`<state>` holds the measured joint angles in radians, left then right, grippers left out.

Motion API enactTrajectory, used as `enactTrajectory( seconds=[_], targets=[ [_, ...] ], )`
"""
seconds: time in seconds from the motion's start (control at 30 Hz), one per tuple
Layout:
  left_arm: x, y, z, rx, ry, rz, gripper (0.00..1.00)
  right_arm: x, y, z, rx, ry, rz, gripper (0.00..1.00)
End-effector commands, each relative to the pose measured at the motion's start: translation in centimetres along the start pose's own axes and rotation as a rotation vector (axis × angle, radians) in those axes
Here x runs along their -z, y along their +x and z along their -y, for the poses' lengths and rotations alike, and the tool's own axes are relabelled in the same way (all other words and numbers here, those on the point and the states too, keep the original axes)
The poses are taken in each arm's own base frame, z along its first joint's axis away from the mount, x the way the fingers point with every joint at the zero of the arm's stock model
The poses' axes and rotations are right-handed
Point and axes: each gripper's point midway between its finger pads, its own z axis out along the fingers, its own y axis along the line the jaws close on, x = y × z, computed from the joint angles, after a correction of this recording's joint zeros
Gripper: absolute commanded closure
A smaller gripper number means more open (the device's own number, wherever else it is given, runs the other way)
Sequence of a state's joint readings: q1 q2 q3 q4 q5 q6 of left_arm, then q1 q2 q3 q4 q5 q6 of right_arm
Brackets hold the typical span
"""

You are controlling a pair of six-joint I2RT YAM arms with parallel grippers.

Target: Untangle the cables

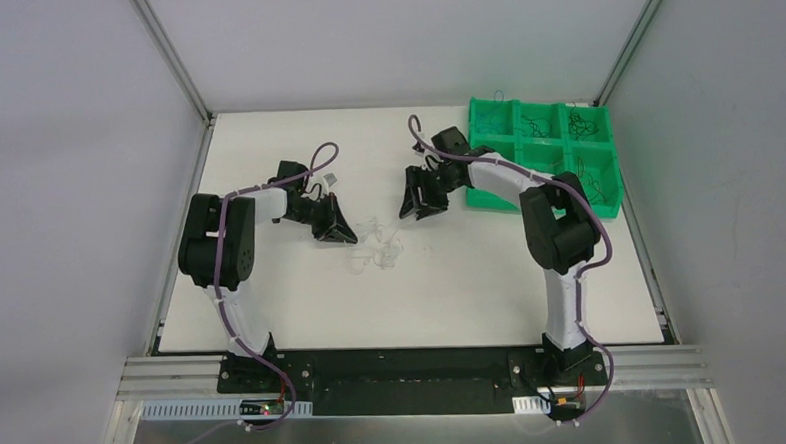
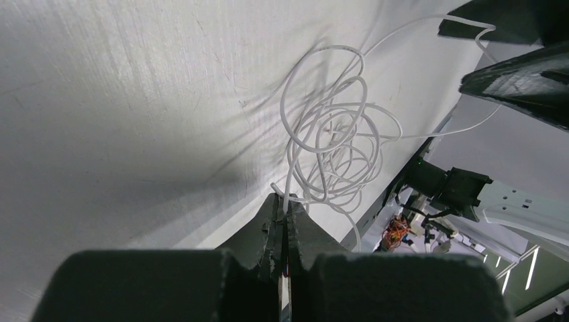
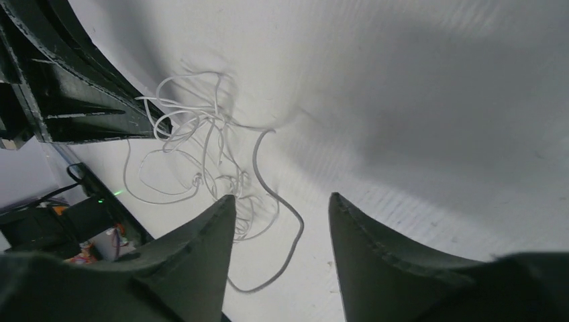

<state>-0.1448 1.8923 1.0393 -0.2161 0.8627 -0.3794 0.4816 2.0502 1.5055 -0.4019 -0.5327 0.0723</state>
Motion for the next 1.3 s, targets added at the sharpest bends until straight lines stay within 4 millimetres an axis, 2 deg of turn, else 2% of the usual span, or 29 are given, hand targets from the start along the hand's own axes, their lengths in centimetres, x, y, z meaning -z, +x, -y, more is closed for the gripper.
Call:
enactTrajectory(
  seconds=[0.0, 0.1, 0.2, 0.33, 0.47, 0.57, 0.7, 0.87, 1.03, 1.17, 1.27],
  targets=[
    [1.2, -1.0, 2.4, -0.056, 0.033, 0.032, 1.00, 0.0, 0.3, -2.2, -0.004, -0.082, -0.040, 0.58],
    [2.8, -1.4, 3.6, -0.119, 0.036, 0.048, 1.00, 0.7, 0.5, -0.6, 0.059, -0.001, -0.049, 1.00],
    [6.1, -2.0, 5.1, -0.176, 0.047, 0.096, 1.00, 3.1, -0.5, 2.6, 0.149, 0.158, 0.012, 1.00],
    [12.5, -3.7, 6.9, -0.248, 0.047, 0.229, 1.00, 6.9, -0.8, 6.1, 0.218, 0.307, 0.065, 1.00],
    [19.4, -6.2, 9.5, -0.337, 0.022, 0.407, 1.00, 8.7, 1.3, 8.0, 0.266, 0.380, 0.024, 1.00],
    [25.1, -9.0, 12.2, -0.412, -0.008, 0.571, 1.00, 9.4, 2.8, 8.8, 0.291, 0.414, 0.000, 1.00],
    [31.3, -11.6, 14.6, -0.450, -0.035, 0.732, 1.00, 10.1, 4.8, 9.8, 0.280, 0.438, -0.025, 1.00],
    [36.2, -13.0, 16.7, -0.519, -0.068, 0.853, 1.00, 11.3, 6.2, 10.7, 0.243, 0.458, -0.021, 1.00],
    [39.0, -13.4, 19.4, -0.569, -0.054, 0.932, 1.00, 12.0, 7.5, 10.8, 0.240, 0.450, -0.032, 1.00],
    [42.2, -13.5, 23.3, -0.625, -0.001, 1.046, 1.00, 12.2, 8.3, 10.8, 0.236, 0.439, -0.048, 1.00],
    [44.6, -13.0, 27.0, -0.707, 0.065, 1.119, 1.00, 12.7, 7.8, 10.3, 0.229, 0.413, -0.024, 1.00]
  ],
)
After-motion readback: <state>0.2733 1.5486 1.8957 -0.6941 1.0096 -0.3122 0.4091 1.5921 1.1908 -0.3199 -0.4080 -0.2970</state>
